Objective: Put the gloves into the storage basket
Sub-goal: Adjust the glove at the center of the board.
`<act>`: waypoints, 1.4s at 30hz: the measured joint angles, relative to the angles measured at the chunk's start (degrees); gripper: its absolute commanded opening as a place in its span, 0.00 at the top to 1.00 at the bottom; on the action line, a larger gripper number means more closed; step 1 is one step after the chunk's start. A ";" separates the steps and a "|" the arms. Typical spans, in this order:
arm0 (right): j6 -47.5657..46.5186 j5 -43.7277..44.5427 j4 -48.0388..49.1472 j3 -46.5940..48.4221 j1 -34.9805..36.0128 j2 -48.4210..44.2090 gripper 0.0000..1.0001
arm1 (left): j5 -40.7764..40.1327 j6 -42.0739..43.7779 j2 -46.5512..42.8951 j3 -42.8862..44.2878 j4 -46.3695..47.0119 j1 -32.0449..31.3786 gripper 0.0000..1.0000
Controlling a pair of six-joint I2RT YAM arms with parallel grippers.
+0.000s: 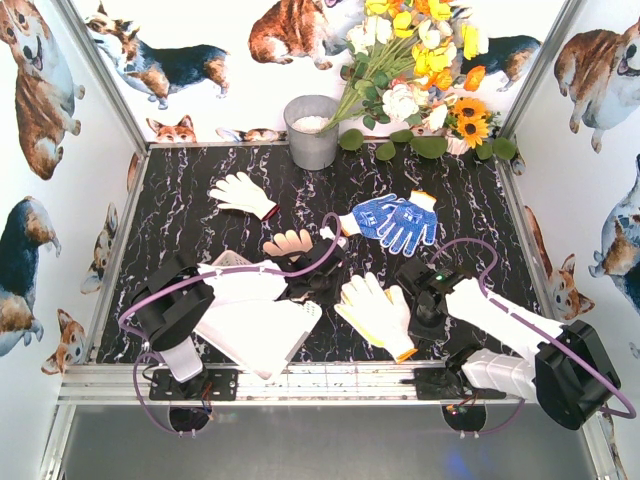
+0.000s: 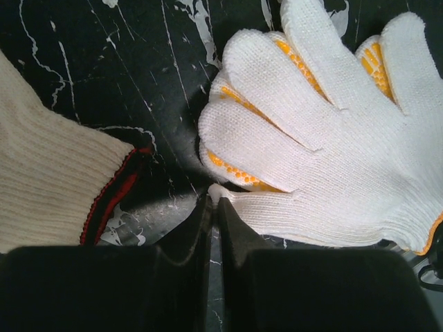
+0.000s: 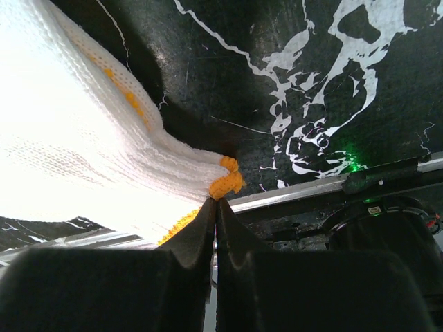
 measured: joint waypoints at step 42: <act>-17.46 0.85 17.55 14.73 -6.73 21.07 0.72 | 5.38 -1.90 2.54 0.70 8.39 -5.11 0.88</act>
